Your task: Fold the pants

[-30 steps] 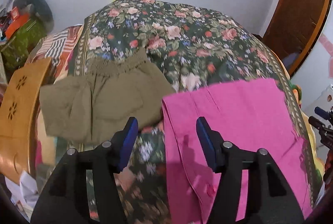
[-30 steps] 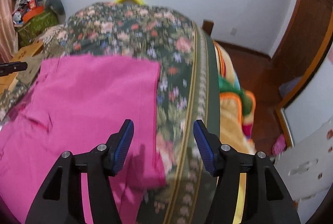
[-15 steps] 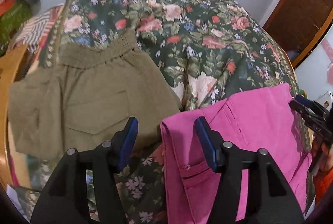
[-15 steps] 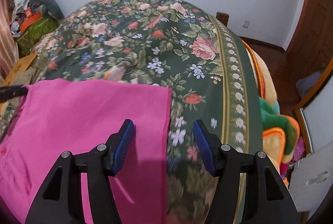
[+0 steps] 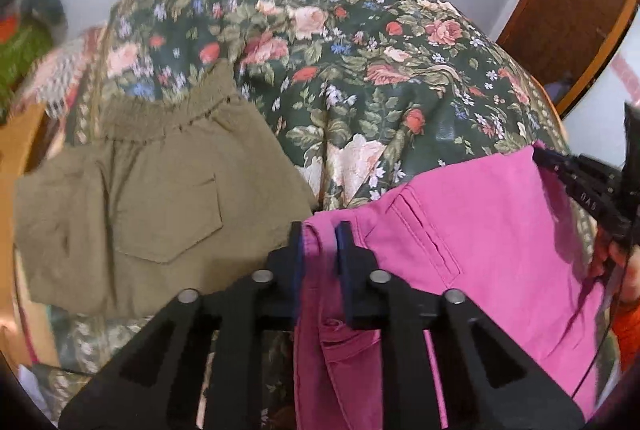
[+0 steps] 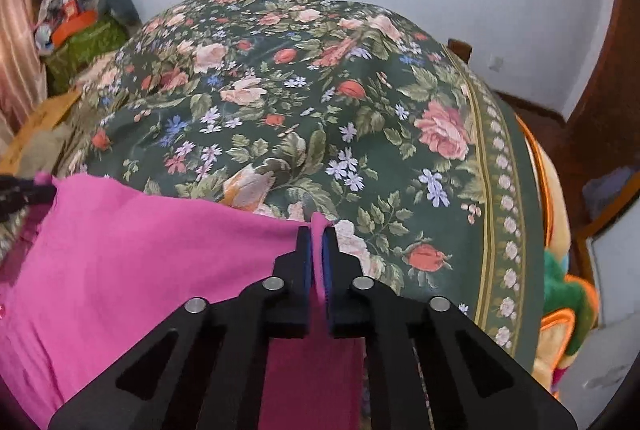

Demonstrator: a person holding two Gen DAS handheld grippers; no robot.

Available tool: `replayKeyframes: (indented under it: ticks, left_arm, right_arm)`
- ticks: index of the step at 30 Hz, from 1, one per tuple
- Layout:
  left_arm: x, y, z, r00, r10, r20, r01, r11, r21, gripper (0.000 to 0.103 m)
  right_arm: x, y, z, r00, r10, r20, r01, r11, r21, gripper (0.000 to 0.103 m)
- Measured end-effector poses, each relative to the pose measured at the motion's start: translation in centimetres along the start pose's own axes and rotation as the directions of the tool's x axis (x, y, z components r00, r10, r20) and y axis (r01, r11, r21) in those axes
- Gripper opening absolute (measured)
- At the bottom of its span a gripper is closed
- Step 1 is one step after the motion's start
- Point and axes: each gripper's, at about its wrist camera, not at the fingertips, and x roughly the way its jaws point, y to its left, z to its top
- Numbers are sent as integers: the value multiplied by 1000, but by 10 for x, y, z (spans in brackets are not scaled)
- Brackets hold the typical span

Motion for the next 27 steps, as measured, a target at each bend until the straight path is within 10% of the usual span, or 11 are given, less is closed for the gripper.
replayKeyframes:
  ticks: [15,27]
  left_arm:
    - [-81,-22,38,965,131,225,-148,987,61,10]
    - [-158,-29,-22,950,91,297,-133,984,122,10]
  right_arm:
    - [-91,-12,48,977,3,215,-16,998,56,2]
    - [-183,9,-10,957,89,276,-94,996,5,2]
